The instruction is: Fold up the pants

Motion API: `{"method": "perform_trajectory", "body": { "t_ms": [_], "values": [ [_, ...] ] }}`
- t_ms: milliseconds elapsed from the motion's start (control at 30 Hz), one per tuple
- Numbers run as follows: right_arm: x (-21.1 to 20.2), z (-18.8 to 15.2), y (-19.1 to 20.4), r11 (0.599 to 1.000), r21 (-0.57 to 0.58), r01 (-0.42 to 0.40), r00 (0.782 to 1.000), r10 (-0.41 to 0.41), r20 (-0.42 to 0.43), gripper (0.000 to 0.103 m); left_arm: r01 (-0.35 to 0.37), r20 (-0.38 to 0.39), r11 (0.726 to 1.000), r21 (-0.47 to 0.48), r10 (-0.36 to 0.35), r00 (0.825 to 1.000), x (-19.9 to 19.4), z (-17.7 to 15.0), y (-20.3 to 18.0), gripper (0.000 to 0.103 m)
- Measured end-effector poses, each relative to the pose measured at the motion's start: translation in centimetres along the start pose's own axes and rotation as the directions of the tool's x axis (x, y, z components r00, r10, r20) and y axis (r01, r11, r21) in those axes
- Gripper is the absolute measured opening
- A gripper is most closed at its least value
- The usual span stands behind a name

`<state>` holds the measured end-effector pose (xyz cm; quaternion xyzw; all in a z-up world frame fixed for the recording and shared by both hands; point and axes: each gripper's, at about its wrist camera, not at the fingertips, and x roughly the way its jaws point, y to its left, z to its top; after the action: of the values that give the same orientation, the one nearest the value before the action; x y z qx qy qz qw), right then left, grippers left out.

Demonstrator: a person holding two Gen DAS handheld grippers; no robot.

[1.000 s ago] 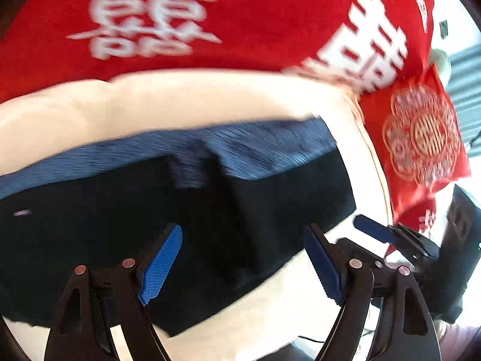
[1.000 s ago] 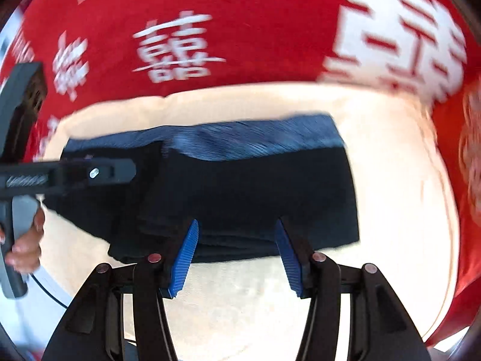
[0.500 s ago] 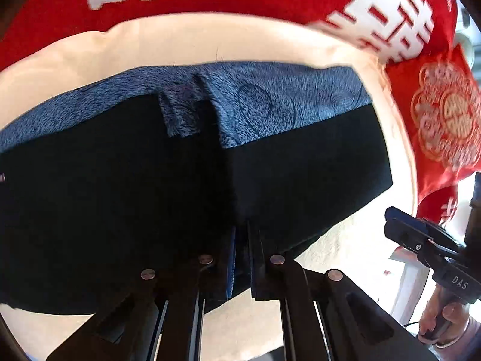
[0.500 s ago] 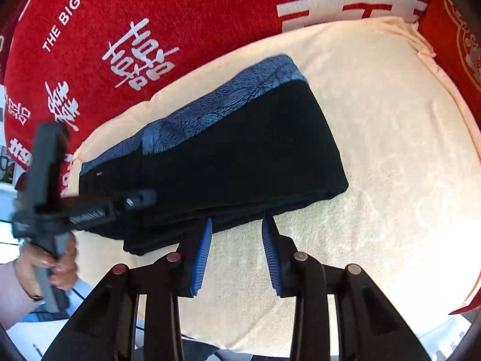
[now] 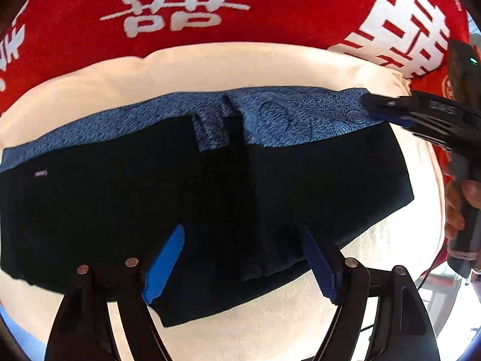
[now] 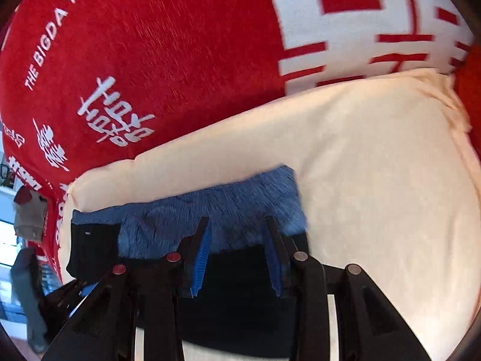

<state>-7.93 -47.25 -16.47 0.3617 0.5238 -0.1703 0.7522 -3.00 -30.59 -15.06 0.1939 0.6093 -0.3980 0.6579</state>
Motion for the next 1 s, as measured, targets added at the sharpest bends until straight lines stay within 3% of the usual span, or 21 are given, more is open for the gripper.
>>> {"method": "perform_trajectory", "body": {
  "t_ms": [233, 467, 567, 733, 1000],
  "values": [
    [2.3, -3.5, 5.9, 0.984, -0.168, -0.054, 0.995, 0.039, -0.095, 0.038, -0.068, 0.001, 0.994, -0.090, 0.069, 0.998, -0.3, -0.8, 0.9, 0.080],
    [2.9, -8.7, 9.4, 0.962, -0.183, -0.201, 0.960, 0.157, -0.233, 0.038, -0.176, 0.023, 0.965, -0.194, 0.184, 0.983, -2.4, -2.9, 4.1, 0.080],
    [3.3, -10.0, 11.0, 0.952, -0.257, -0.168, 0.966, 0.107, -0.235, 0.038, -0.193, 0.002, 0.942, -0.273, 0.201, 0.980, -2.5, -4.2, 5.8, 0.080],
    [3.8, -9.3, 11.5, 0.940, -0.288, -0.184, 0.955, 0.102, -0.277, 0.038, -0.211, -0.031, 0.920, -0.329, 0.213, 0.977, -2.2, -6.1, 7.8, 0.080],
    [3.2, -10.3, 13.4, 0.954, -0.277, -0.112, 0.970, 0.045, -0.240, 0.040, -0.183, -0.051, 0.939, -0.291, 0.176, 0.983, -1.6, -6.8, 10.0, 0.080]
  ]
}}
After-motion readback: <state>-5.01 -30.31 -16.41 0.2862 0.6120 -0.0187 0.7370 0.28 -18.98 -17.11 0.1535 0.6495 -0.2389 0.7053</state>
